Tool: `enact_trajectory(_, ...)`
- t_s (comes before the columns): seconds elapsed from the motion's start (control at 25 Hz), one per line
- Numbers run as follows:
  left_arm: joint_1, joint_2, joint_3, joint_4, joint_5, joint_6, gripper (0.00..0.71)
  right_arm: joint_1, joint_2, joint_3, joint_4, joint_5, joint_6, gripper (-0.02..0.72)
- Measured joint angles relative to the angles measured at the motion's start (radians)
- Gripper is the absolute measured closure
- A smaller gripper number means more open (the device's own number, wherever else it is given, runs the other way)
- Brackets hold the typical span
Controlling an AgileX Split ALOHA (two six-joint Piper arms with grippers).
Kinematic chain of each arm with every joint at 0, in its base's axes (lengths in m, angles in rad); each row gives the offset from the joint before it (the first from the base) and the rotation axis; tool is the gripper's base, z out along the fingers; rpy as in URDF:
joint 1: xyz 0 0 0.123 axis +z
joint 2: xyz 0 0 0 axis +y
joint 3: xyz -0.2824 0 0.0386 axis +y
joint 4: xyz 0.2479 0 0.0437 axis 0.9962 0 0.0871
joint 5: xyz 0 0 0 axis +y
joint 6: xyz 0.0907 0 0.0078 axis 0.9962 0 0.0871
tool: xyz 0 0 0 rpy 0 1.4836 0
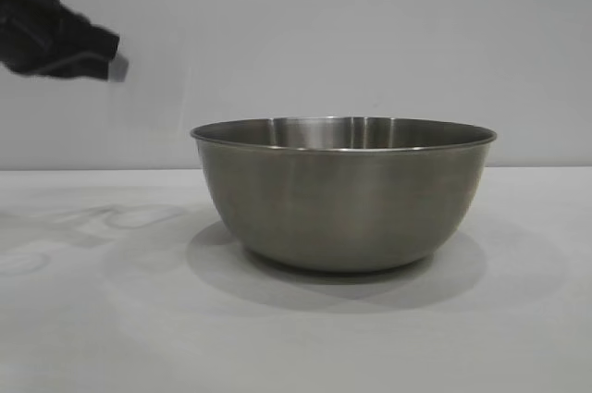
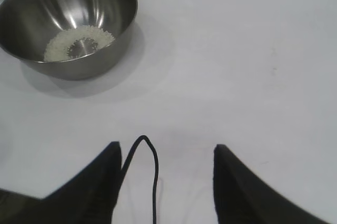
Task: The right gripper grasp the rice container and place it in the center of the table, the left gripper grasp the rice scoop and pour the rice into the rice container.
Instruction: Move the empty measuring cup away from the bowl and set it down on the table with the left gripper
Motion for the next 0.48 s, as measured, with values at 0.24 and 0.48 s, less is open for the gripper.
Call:
enact_trajectory(0.24, 0.005, 0.083, 0.013, -0.034, -0.064, 0.009, 0.71, 0.0, 0.0, 0.0, 0.0, 0.0, 0.0, 0.326)
enact_trajectory(0.48, 0.007, 0.13, 0.015, -0.051, -0.072, 0.025, 0.71, 0.0, 0.0, 0.0, 0.0, 0.0, 0.0, 0.326)
